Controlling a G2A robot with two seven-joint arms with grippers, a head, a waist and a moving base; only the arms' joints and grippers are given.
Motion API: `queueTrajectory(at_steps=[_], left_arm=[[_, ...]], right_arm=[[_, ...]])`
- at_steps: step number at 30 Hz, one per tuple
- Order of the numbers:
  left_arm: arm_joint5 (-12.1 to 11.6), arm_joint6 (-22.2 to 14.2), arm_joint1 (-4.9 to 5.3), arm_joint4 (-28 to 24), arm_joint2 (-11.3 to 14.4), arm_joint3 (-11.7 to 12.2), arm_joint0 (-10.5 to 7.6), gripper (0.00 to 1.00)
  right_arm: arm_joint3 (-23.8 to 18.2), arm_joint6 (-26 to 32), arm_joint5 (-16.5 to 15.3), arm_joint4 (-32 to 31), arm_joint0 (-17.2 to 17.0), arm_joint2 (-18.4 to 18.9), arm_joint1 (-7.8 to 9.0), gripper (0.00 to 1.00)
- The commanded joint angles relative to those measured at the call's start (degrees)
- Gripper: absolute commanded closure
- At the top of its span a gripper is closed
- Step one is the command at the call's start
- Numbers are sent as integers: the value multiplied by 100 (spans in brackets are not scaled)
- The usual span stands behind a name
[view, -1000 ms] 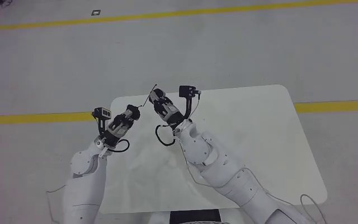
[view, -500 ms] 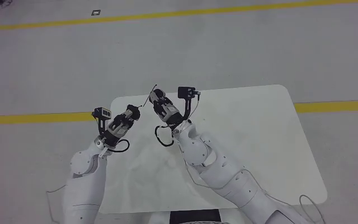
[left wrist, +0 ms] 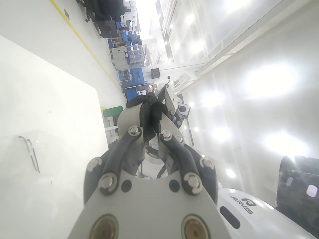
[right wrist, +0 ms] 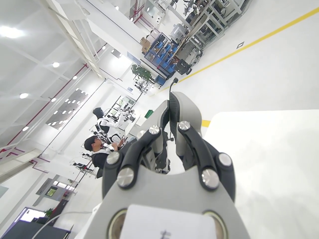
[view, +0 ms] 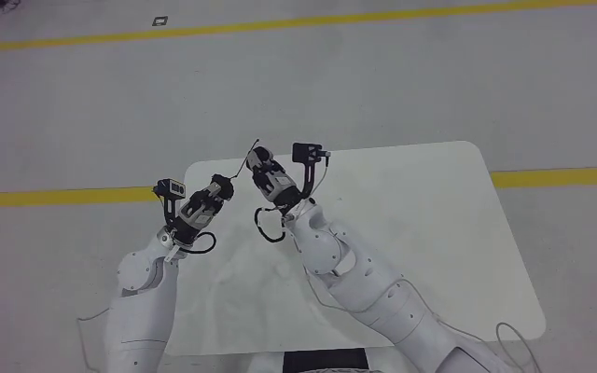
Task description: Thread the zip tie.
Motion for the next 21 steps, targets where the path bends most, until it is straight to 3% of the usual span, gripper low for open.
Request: queueTrajectory(at_steps=[1,21], left_arm=[[0,0,0,0,0,0,0,100],[0,0,0,0,0,0,0,100]], right_arm=[[17,7,1,-13,4,5,-10,100],[115,54,-44,-154,-16,129,-97,100]])
